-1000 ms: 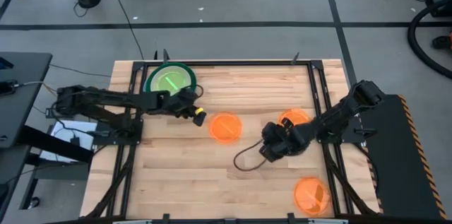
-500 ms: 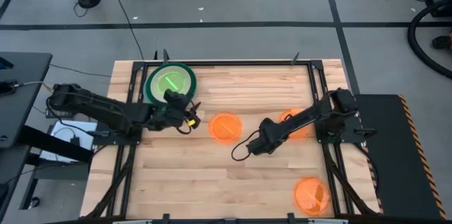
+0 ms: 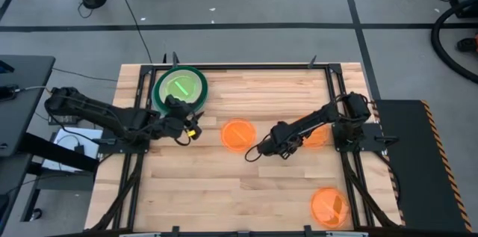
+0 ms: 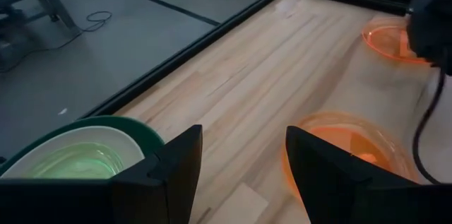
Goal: Stack plastic plates
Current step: Stack the top right light orange plate on top of the light orange plate
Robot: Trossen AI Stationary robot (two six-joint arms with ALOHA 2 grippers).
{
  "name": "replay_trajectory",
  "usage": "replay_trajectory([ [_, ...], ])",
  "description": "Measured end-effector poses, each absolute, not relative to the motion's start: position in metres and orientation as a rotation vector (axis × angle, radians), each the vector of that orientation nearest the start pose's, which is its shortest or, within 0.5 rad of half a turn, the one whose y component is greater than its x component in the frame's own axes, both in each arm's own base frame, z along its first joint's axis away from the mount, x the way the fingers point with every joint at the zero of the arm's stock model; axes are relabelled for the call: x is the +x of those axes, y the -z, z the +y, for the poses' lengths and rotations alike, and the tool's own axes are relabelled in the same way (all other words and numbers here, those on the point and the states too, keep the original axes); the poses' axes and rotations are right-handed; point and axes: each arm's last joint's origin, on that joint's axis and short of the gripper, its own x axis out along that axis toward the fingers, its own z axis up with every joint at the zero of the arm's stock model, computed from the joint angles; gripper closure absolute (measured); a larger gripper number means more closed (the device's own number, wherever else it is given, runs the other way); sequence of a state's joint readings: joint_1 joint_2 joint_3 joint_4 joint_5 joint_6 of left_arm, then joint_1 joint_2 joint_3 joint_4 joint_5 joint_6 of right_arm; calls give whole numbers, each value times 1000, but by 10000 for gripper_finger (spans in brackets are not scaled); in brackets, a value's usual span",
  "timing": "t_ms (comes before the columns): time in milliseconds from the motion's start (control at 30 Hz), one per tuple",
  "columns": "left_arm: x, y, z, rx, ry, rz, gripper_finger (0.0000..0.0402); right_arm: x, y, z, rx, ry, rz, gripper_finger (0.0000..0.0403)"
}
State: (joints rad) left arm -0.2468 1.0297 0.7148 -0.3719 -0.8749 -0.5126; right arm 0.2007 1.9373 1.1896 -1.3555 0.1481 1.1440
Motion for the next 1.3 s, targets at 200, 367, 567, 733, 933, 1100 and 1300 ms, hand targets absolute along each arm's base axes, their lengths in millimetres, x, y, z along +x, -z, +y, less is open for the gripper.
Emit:
replay_trajectory([
  [200, 201, -256, -31, -104, -714, 424, 189, 275, -135, 41, 383, 1134, 1777, 168],
  [367, 201, -256, -31, -103, -713, 423, 189, 274, -128, 39, 429, 1126, 1771, 205],
  [567, 201, -256, -31, -103, -713, 423, 189, 270, -121, 38, 449, 1183, 1748, 260],
  [733, 201, -256, -31, -96, -712, 426, 189, 269, -120, 45, 432, 1187, 1713, 317],
  [933, 201, -256, -31, -92, -711, 428, 189, 268, -120, 63, 412, 1128, 1724, 390],
  [1100, 201, -256, -31, -92, -713, 428, 189, 274, -133, 86, 387, 1045, 1723, 390],
  [1300, 201, -255, -31, -90, -714, 430, 189, 293, -175, 121, 254, 822, 1696, 397],
])
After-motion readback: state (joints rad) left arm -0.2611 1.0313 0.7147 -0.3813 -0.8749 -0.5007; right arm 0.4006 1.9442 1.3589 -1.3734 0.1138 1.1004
